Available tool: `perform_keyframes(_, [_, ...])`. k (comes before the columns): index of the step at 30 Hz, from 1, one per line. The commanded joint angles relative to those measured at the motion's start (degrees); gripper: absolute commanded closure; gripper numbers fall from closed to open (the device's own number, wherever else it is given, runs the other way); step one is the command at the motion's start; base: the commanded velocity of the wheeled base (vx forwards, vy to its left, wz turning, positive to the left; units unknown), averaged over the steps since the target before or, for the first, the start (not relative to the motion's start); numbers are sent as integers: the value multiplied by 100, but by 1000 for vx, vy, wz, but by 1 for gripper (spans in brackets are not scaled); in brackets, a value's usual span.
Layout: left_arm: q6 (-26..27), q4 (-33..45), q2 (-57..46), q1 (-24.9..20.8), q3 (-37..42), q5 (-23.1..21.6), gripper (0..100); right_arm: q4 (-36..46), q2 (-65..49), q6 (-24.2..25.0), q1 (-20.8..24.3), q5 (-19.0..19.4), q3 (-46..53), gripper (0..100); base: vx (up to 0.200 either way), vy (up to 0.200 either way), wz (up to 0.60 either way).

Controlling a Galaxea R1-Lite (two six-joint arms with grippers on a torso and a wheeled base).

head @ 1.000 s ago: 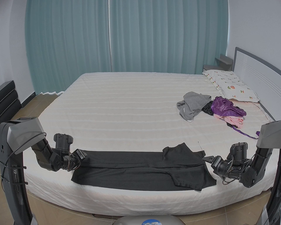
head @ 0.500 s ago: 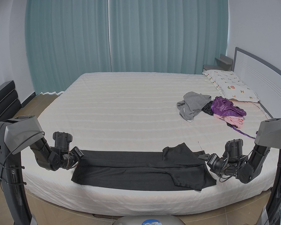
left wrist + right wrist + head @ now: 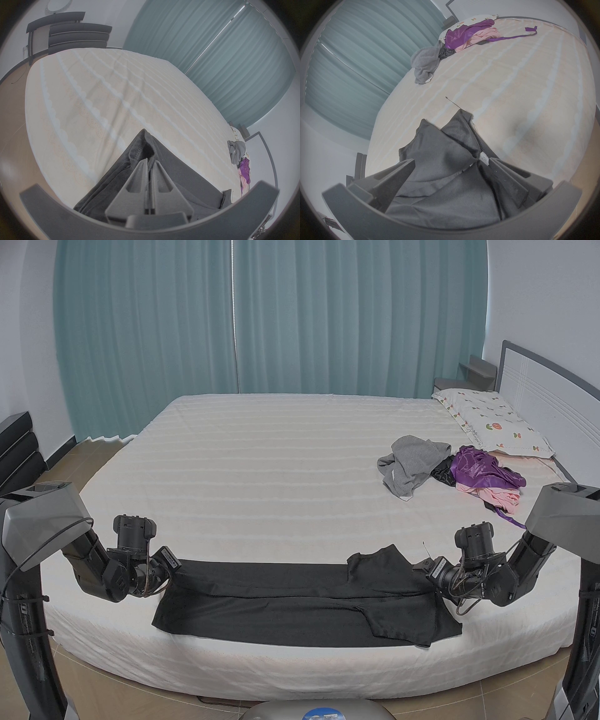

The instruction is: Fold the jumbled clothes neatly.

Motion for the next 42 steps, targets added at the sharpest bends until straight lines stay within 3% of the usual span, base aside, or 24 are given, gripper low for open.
perform_keyframes(1, [0,-3,-35,-6,0,2,100,248,449,3,11,-63,-463,0,0,0,0])
perform_keyframes(6, [0,-3,-26,-6,9,2,100,265,581,3,11,-71,-595,0,0,0,0])
perform_keyframes(7, [0,-3,-26,-6,27,2,100,248,598,-6,2,-115,-612,100,0,0,0])
perform_keyframes(25, [27,-3,-26,3,27,2,100,283,282,-94,-25,-186,-551,100,0,0,0])
perform_keyframes(35, [141,243,79,170,-1415,-7,100,344,238,-50,-253,-186,-1773,100,0,0,0])
perform_keyframes(42, [115,190,220,293,-1714,-16,100,344,256,-32,-297,-186,-2089,100,0,0,0])
